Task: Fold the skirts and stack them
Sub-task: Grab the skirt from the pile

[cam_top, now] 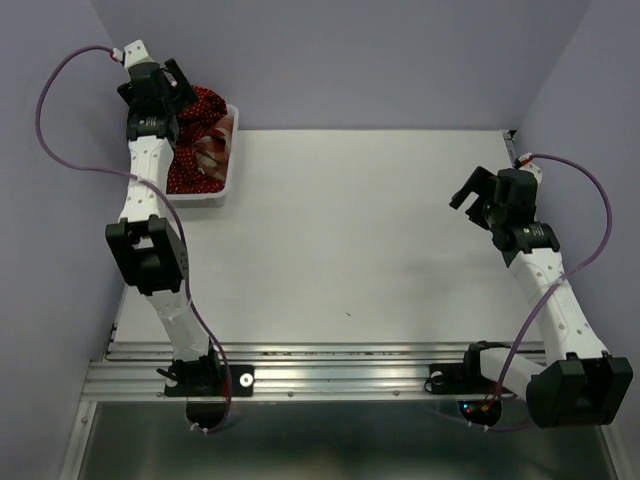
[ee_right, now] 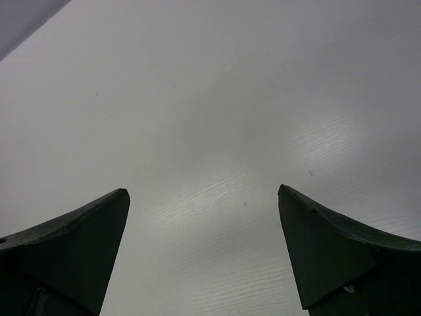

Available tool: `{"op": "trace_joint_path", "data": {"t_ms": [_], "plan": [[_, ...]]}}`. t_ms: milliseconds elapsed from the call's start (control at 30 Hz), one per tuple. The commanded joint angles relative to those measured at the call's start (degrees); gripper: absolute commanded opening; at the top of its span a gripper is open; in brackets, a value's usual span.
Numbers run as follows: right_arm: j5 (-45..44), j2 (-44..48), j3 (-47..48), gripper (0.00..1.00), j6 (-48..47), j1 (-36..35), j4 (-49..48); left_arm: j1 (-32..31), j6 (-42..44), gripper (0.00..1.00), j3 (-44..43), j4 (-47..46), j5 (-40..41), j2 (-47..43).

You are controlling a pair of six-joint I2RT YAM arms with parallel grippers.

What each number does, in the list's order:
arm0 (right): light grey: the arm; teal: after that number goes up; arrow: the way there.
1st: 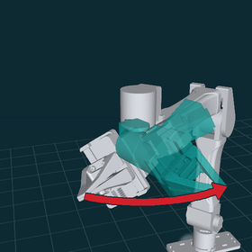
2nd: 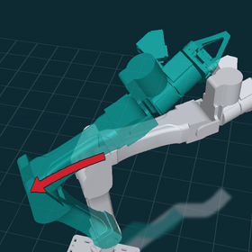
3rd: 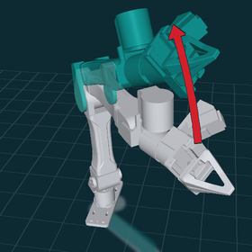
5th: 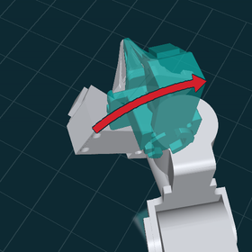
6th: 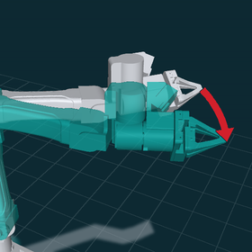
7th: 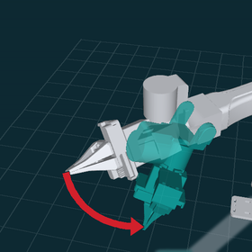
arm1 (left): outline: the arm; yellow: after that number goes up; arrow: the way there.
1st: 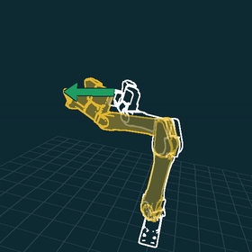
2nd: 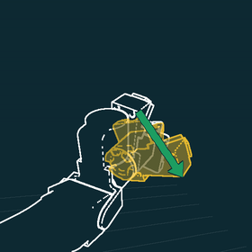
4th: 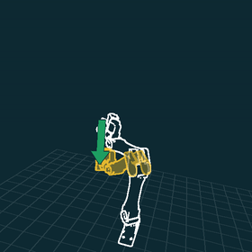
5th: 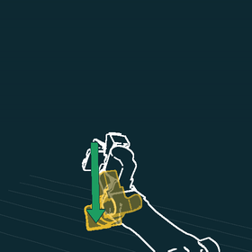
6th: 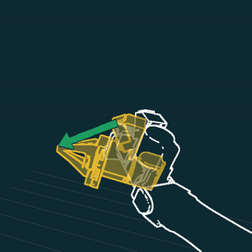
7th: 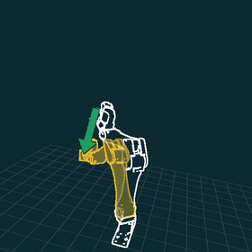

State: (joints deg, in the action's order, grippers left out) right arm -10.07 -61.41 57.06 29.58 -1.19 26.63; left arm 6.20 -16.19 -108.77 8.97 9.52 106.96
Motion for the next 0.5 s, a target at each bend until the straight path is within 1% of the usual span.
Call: {"op": "trace_joint_path", "data": {"t_ms": [0, 67, 100, 167, 200, 267, 467], "plan": [[1.4, -2.0, 1.2, 1.00, -1.0, 0.0, -3.4, 1.5, 8.2, 0.99, -14.3, 0.9, -12.7, 9.0], [1.9, -2.8, 1.0, 1.00, -1.2, 0.0, -3.5, 1.5, 9.4, 0.99, -18.8, 1.2, -14.7, 14.9], [2.0, -3.4, 1.0, 1.00, -1.2, 0.0, -3.4, 1.5, 9.9, 0.99, -22.7, 1.4, -16.6, 16.5], [1.7, -3.9, 1.0, 1.00, -1.0, 0.0, -3.5, 1.5, 11.3, 0.99, -25.3, 0.8, -18.4, 20.3], [1.7, -4.2, 1.1, 1.00, -0.9, 0.0, -3.5, 1.5, 11.6, 0.99, -26.0, -1.0, -20.0, 21.1], [1.9, -4.5, 1.4, 1.00, -0.7, 0.0, -3.5, 1.6, 11.2, 0.99, -26.1, -3.6, -20.4, 22.8], [1.7, -4.3, 0.5, 1.00, -0.4, 0.0, -3.3, 1.6, 9.9, 0.99, -25.9, -8.4, -17.9, 26.5]]}}
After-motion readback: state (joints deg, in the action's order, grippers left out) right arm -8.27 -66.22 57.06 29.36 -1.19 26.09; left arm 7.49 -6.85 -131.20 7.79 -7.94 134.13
